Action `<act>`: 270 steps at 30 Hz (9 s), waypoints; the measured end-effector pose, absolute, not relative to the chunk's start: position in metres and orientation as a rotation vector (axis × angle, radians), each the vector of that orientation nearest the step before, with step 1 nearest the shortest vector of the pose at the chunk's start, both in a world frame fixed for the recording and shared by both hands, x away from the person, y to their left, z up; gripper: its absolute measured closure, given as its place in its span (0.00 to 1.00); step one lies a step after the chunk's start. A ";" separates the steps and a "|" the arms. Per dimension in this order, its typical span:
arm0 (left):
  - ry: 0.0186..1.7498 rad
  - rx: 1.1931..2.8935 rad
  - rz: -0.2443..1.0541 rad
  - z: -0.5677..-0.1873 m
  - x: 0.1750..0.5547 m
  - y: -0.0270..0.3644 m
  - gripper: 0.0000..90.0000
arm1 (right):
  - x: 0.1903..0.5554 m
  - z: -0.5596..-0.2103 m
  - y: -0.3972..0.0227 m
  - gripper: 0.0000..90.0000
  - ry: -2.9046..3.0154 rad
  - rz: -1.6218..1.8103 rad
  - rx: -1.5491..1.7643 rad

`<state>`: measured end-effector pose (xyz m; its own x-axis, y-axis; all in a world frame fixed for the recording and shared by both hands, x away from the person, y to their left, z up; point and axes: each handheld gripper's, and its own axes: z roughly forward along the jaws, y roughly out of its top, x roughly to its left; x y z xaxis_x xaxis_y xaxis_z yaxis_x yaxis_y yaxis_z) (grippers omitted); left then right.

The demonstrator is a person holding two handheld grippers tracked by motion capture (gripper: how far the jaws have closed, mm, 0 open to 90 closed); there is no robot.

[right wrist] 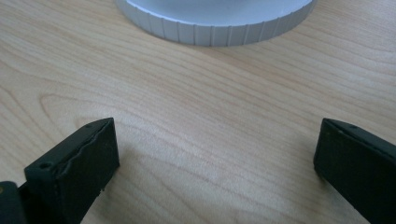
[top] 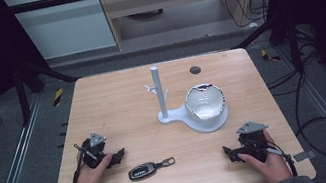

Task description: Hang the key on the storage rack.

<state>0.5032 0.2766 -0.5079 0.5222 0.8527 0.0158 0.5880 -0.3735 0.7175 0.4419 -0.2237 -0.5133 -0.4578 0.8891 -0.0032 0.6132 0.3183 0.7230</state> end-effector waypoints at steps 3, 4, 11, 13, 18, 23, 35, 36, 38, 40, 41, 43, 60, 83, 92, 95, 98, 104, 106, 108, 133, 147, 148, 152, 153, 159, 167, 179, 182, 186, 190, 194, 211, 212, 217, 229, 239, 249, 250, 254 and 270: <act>1.167 2.099 0.514 -0.508 0.503 0.276 0.03 | 0.443 -0.513 -0.223 0.00 2.183 0.933 1.341; 1.162 2.112 0.510 -0.507 0.502 0.276 0.03 | 0.443 -0.513 -0.223 0.00 2.183 0.932 1.341; 1.145 2.113 0.503 -0.507 0.498 0.276 0.03 | 0.440 -0.514 -0.225 0.00 2.163 0.923 1.352; 1.161 2.089 0.473 -0.505 0.499 0.275 0.05 | 0.439 -0.513 -0.227 0.00 2.167 0.920 1.349; 1.124 2.125 0.496 -0.480 0.503 0.268 0.07 | 0.439 -0.514 -0.229 0.00 2.184 0.929 1.326; 1.052 2.212 0.534 -0.445 0.502 0.252 0.08 | 0.439 -0.514 -0.228 0.00 2.177 0.929 1.342; 0.864 2.500 0.478 -0.389 0.491 0.184 0.08 | 0.442 -0.514 -0.227 0.00 2.170 0.924 1.346; 0.844 2.530 0.463 -0.388 0.491 0.180 0.08 | 0.442 -0.513 -0.227 0.00 2.170 0.927 1.351; 0.814 2.608 0.394 -0.387 0.491 0.170 0.08 | 0.443 -0.513 -0.227 0.01 2.164 0.923 1.356; 0.776 2.663 0.370 -0.388 0.491 0.160 0.08 | 0.444 -0.514 -0.227 0.01 2.157 0.917 1.356; 0.754 2.683 0.359 -0.389 0.491 0.155 0.08 | 0.445 -0.514 -0.227 0.01 2.153 0.919 1.363; 0.734 2.701 0.345 -0.391 0.491 0.150 0.08 | 0.446 -0.514 -0.227 0.01 2.150 0.913 1.367; 0.570 2.836 0.297 -0.407 0.469 0.099 0.07 | 0.444 -0.514 -0.228 0.03 2.145 0.920 1.359; 0.398 2.997 0.169 -0.426 0.468 0.090 0.37 | 0.444 -0.514 -0.230 0.02 2.156 0.918 1.351; 0.392 3.038 0.093 -0.444 0.474 0.091 0.56 | 0.444 -0.514 -0.230 0.02 2.156 0.919 1.349; 0.382 3.054 0.087 -0.448 0.475 0.091 0.59 | 0.444 -0.514 -0.230 0.02 2.156 0.918 1.349; 0.376 3.058 0.088 -0.451 0.477 0.088 0.63 | 0.444 -0.514 -0.230 0.02 2.156 0.919 1.350; 0.376 3.058 0.074 -0.451 0.477 0.086 0.73 | 0.444 -0.514 -0.230 0.02 2.155 0.919 1.350; 0.368 3.065 0.072 -0.452 0.478 0.085 0.74 | 0.444 -0.514 -0.230 0.02 2.156 0.919 1.350; 0.375 3.065 0.070 -0.452 0.479 0.085 0.76 | 0.444 -0.514 -0.230 0.02 2.156 0.919 1.349; 0.369 3.081 0.073 -0.459 0.481 0.083 0.89 | 0.444 -0.514 -0.230 0.02 2.156 0.919 1.349; 0.596 2.791 0.159 -0.435 0.477 0.133 0.89 | 0.444 -0.513 -0.230 0.02 2.167 0.925 1.346; 0.596 2.791 0.159 -0.435 0.477 0.133 0.89 | 0.444 -0.513 -0.230 0.02 2.167 0.925 1.346; 0.656 2.652 0.253 -0.420 0.463 0.165 0.89 | 0.444 -0.514 -0.231 0.01 2.173 0.925 1.335; 0.676 2.620 0.268 -0.418 0.461 0.172 0.89 | 0.444 -0.514 -0.231 0.01 2.173 0.925 1.335; 0.800 2.411 0.412 -0.406 0.441 0.208 0.89 | 0.443 -0.513 -0.231 0.01 2.173 0.930 1.344; 0.868 2.244 0.534 -0.396 0.427 0.235 0.90 | 0.443 -0.513 -0.231 0.01 2.174 0.929 1.343; 0.960 2.091 0.625 -0.383 0.443 0.234 0.90 | 0.444 -0.513 -0.231 0.01 2.174 0.927 1.344; 0.993 2.038 0.637 -0.378 0.448 0.234 0.90 | 0.444 -0.513 -0.231 0.01 2.174 0.927 1.344; 0.982 2.022 0.658 -0.371 0.455 0.229 0.90 | 0.444 -0.513 -0.231 0.00 2.174 0.928 1.345; 0.942 2.018 0.692 -0.362 0.460 0.218 0.90 | 0.444 -0.513 -0.230 0.00 2.169 0.926 1.354; 0.874 2.051 0.706 -0.360 0.467 0.203 0.90 | 0.445 -0.513 -0.229 0.00 2.156 0.924 1.385; 0.810 2.025 0.711 -0.351 0.476 0.150 0.90 | 0.445 -0.513 -0.230 0.00 2.157 0.925 1.384; 0.801 2.018 0.718 -0.349 0.475 0.148 0.90 | 0.445 -0.513 -0.230 0.00 2.157 0.924 1.384; 0.793 1.979 0.721 -0.345 0.472 0.142 0.90 | 0.445 -0.513 -0.229 0.00 2.157 0.924 1.382; 0.867 1.949 0.711 -0.346 0.491 0.144 0.90 | 0.446 -0.513 -0.229 0.00 2.154 0.919 1.371; 0.885 1.949 0.692 -0.351 0.500 0.140 0.90 | 0.446 -0.513 -0.229 0.00 2.153 0.921 1.381; 0.901 1.959 0.686 -0.357 0.509 0.136 0.90 | 0.447 -0.513 -0.228 0.00 2.152 0.921 1.381; 0.903 1.958 0.684 -0.358 0.510 0.135 0.90 | 0.447 -0.513 -0.228 0.00 2.151 0.922 1.384; 0.911 1.952 0.673 -0.360 0.512 0.133 0.90 | 0.447 -0.513 -0.228 0.00 2.151 0.921 1.381; 0.909 1.961 0.665 -0.373 0.523 0.122 0.90 | 0.447 -0.513 -0.228 0.00 2.149 0.918 1.378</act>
